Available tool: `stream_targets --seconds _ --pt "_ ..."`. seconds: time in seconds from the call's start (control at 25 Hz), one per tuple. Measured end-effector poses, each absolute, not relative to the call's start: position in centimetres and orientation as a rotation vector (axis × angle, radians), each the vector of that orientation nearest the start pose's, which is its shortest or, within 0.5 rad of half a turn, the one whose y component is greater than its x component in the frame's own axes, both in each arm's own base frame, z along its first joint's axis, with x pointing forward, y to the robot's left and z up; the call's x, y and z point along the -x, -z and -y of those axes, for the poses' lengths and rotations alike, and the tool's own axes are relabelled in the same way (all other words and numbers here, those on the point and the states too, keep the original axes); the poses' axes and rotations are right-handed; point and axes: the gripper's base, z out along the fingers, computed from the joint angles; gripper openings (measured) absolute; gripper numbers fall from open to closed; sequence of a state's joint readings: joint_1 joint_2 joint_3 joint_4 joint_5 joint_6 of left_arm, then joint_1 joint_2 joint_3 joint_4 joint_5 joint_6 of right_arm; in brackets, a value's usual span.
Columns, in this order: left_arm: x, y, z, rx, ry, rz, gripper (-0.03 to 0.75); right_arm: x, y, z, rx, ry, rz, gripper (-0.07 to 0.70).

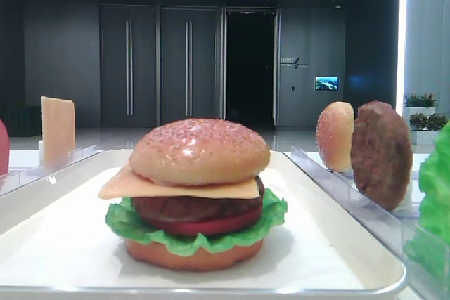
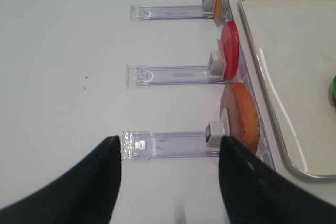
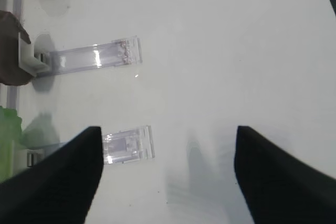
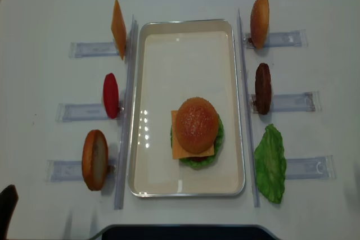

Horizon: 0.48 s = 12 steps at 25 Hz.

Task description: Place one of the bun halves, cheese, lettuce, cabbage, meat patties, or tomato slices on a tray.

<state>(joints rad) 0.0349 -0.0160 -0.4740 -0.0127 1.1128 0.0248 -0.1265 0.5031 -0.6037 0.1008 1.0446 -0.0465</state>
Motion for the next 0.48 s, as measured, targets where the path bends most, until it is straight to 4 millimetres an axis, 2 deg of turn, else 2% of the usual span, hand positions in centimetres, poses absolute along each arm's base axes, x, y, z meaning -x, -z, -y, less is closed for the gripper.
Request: stream_targets --seconds 0.24,0.48 --pt "0.7 -26.6 0.1 0.009 -0.021 -2.106 0.454 -5.0 -28.0 -0.2 -0.097 -0.034 -2.335 0.526" --pt "0.7 -26.6 0.1 0.009 -0.021 -2.106 0.454 -2.9 -28.5 -0.5 -0.050 -0.012 -2.197 0.526"
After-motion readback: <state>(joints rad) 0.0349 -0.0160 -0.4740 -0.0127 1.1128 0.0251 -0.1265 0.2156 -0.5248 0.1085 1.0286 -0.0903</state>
